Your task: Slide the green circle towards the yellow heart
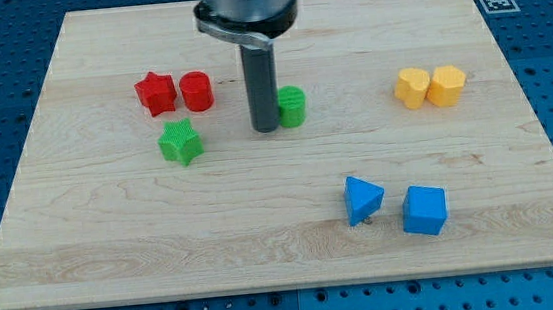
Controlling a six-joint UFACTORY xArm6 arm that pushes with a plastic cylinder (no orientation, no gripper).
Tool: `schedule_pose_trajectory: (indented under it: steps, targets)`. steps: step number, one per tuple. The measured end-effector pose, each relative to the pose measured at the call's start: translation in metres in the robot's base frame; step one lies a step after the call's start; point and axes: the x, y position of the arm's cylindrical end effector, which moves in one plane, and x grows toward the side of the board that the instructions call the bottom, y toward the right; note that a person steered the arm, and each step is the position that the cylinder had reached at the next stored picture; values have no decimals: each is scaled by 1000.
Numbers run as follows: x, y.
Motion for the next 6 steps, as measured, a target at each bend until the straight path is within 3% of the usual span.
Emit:
schedule_pose_trajectory:
  steps: [1,4,6]
  targets:
    - [-17,-17]
    - [-18,51]
    - [-18,53]
